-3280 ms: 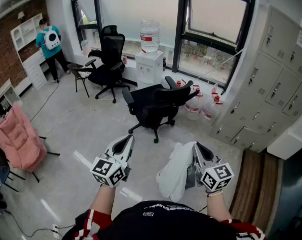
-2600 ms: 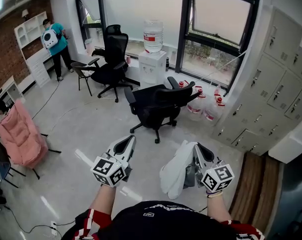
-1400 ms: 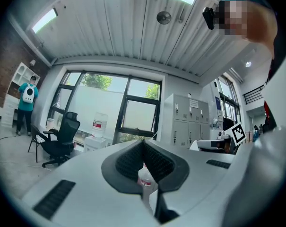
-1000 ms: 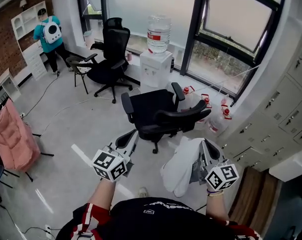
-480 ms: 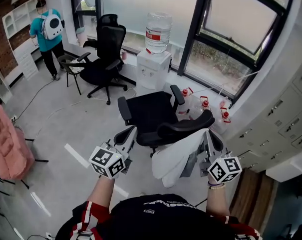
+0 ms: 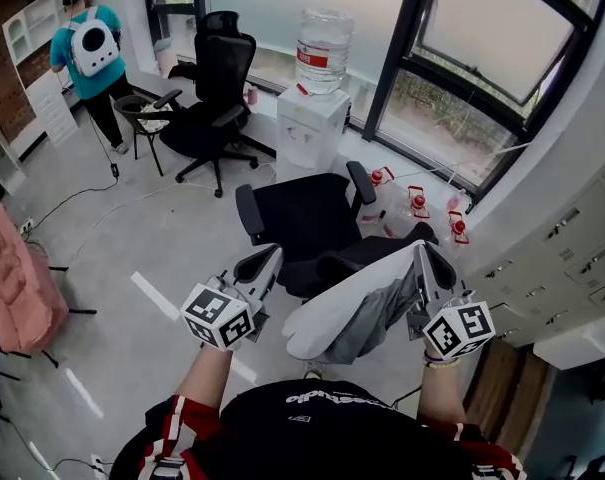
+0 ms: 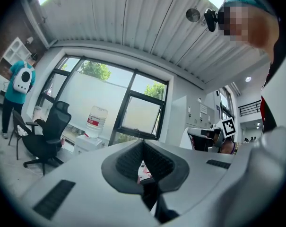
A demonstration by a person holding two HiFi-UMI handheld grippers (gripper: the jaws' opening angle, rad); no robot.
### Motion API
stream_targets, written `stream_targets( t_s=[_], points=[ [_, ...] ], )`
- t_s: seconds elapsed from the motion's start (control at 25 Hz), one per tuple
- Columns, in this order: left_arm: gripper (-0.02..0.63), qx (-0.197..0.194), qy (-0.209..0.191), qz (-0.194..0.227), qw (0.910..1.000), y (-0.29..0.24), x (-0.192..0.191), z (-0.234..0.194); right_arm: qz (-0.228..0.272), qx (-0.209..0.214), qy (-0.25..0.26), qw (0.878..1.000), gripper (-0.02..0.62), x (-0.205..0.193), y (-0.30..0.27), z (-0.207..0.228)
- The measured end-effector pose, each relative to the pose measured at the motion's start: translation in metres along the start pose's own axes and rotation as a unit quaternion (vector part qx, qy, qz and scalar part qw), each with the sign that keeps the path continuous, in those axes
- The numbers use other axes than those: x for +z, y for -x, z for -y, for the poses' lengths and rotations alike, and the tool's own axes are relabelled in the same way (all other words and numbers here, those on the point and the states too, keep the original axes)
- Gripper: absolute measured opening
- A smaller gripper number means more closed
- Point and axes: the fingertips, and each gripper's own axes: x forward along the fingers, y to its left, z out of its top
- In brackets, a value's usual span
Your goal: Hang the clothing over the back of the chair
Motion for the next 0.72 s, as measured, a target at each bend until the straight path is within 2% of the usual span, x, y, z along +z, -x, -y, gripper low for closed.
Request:
stream_targets(
  t_s=[0.32, 0.72],
  points=[
    [0.023, 0.005, -0.021, 0.008, 0.9997, -0.065, 0.020, 0.000, 0.011, 0.027, 0.004, 1.000, 0.018, 0.011, -0.036, 0.055],
    [0.023, 0.007, -0.022, 0.000, 0.9997, -0.152, 0.015, 0.006, 0.008, 0.075, 0.017, 0.997, 0.018, 0.018, -0.082, 0.122]
  ],
)
